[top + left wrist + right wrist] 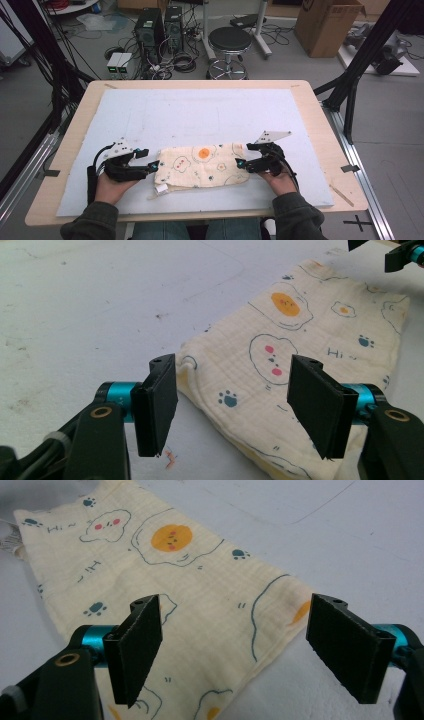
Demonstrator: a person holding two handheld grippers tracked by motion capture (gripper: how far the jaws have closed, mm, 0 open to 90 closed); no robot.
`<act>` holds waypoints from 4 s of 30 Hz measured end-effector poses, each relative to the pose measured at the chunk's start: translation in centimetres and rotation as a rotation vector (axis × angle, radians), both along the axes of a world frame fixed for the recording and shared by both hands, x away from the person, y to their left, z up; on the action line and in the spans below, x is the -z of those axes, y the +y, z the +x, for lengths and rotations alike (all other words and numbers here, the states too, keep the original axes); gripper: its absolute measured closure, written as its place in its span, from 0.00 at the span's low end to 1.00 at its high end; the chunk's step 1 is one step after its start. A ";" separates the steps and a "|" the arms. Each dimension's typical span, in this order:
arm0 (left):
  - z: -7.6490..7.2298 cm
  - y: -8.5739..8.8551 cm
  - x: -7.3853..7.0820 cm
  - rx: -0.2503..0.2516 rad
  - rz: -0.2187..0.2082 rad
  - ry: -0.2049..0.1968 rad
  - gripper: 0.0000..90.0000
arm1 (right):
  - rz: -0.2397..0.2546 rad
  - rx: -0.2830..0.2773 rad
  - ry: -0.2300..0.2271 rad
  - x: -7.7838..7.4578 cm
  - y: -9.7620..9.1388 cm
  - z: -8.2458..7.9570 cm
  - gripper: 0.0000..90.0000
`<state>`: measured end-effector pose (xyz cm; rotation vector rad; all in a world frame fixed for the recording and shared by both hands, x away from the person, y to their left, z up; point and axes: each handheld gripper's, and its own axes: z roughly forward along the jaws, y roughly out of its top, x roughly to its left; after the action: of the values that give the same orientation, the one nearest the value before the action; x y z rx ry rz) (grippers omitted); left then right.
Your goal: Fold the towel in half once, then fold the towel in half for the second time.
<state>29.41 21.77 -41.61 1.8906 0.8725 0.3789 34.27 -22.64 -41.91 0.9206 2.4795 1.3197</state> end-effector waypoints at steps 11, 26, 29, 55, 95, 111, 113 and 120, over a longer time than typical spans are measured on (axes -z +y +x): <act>0.0 -0.1 0.0 0.005 0.001 -0.004 0.39 | 0.001 0.001 -0.038 -0.3 -0.2 -0.1 0.24; -0.1 -0.1 -0.1 0.015 0.002 -0.010 0.39 | -0.006 -0.012 -0.046 -0.5 0.1 -0.3 0.24; -0.1 -0.1 -0.1 0.017 0.006 -0.008 0.39 | -0.008 -0.012 -0.047 -0.5 0.1 -0.3 0.24; 0.7 0.0 -0.4 0.004 0.015 0.001 0.41 | 0.000 -0.014 -0.031 -1.3 0.1 1.0 0.27; 6.9 -2.0 2.6 -0.007 0.116 0.184 0.84 | -0.128 -0.035 0.207 1.5 1.6 8.0 0.92; 9.0 -1.0 -0.6 -0.080 0.132 0.056 0.93 | 0.000 -0.043 0.167 -1.0 2.0 8.6 0.94; 9.2 -0.9 -0.7 -0.084 0.139 0.048 0.93 | 0.012 -0.031 0.160 -1.1 1.9 8.7 0.94; 9.1 -1.6 0.2 -0.068 0.178 0.039 0.93 | -0.021 0.046 0.212 0.4 1.5 10.2 0.94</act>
<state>38.49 20.16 -41.83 2.0404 0.9581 0.4759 44.46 -21.11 -42.33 1.1606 2.6035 1.2372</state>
